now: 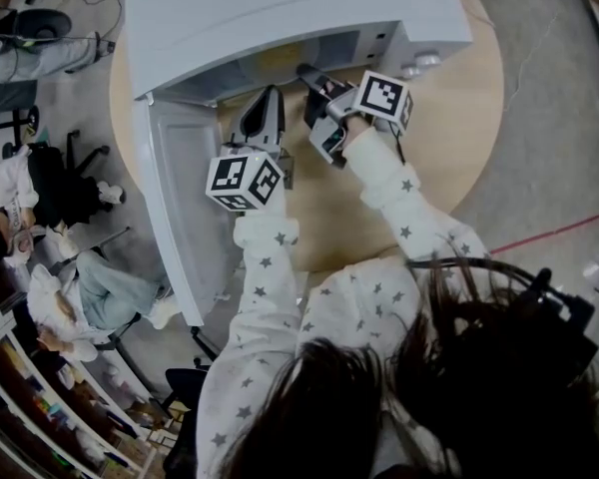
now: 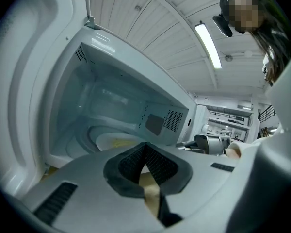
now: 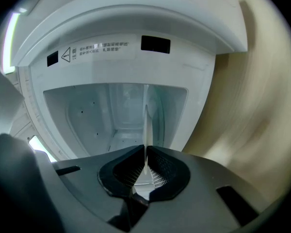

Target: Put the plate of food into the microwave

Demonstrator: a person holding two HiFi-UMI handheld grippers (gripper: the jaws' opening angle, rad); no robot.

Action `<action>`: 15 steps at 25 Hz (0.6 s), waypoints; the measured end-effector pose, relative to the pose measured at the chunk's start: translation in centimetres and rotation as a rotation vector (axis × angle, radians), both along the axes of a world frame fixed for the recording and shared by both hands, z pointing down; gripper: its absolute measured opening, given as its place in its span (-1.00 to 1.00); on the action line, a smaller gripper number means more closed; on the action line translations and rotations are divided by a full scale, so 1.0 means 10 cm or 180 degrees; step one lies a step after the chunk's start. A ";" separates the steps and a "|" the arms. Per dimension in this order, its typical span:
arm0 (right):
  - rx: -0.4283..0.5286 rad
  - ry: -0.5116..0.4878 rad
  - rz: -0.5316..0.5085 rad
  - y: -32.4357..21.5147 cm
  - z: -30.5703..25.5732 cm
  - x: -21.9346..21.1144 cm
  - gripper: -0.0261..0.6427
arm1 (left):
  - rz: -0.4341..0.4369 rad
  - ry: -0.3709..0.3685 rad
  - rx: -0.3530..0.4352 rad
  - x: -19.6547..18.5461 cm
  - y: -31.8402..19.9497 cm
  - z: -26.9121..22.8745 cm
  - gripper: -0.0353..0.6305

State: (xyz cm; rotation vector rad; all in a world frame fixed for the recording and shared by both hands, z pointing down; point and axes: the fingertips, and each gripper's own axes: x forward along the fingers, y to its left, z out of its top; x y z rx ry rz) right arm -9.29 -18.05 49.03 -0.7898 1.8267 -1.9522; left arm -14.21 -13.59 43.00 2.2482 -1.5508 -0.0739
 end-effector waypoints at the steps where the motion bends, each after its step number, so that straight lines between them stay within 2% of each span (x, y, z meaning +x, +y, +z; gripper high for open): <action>1: 0.0032 0.0027 0.0021 -0.02 -0.01 0.00 -0.86 | 0.0007 0.0001 -0.0003 0.00 -0.02 0.00 -0.89; 6: 0.0049 -0.0002 0.0249 -0.09 -0.03 0.07 -0.86 | 0.0025 0.0010 -0.0026 -0.01 -0.07 0.02 -0.89; 10: 0.0253 0.0220 0.0169 -0.09 -0.03 0.05 -0.85 | 0.0046 0.0002 -0.0037 -0.01 -0.07 0.07 -0.89; 11: 0.0295 0.0252 0.0125 -0.09 -0.03 0.03 -0.71 | 0.0052 0.0002 -0.0030 0.00 -0.08 0.07 -0.89; 15: 0.0378 0.0410 -0.0100 -0.09 -0.02 -0.07 -0.64 | 0.0074 -0.0007 -0.0006 0.01 -0.10 0.08 -0.89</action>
